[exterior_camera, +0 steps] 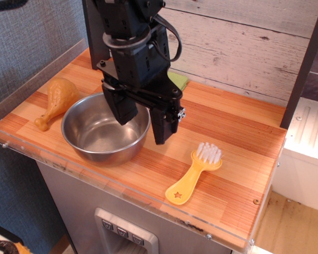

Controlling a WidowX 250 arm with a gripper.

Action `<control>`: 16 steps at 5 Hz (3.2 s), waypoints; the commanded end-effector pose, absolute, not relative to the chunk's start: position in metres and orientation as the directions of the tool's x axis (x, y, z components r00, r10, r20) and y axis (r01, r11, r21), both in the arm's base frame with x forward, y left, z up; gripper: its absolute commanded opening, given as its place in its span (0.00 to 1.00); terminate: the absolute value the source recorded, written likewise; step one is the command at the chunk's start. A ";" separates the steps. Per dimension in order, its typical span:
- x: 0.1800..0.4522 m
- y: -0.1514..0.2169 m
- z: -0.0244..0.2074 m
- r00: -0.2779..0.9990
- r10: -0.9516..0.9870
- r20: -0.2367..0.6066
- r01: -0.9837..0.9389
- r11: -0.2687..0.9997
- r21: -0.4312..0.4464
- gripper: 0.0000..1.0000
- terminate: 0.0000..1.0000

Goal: Move the green cloth and put it in front of yellow brush

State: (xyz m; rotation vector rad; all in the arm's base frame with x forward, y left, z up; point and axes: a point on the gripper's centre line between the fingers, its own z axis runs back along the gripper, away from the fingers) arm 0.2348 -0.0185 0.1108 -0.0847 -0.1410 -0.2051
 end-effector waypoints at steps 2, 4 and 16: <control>0.269 0.000 0.127 0.972 -0.159 0.175 0.165 0.986 -0.021 1.00 0.00; 0.335 0.041 0.128 0.979 -0.095 0.182 0.086 0.995 0.057 1.00 0.00; 0.415 -0.068 0.013 0.976 -0.181 0.119 0.183 0.983 0.000 1.00 0.00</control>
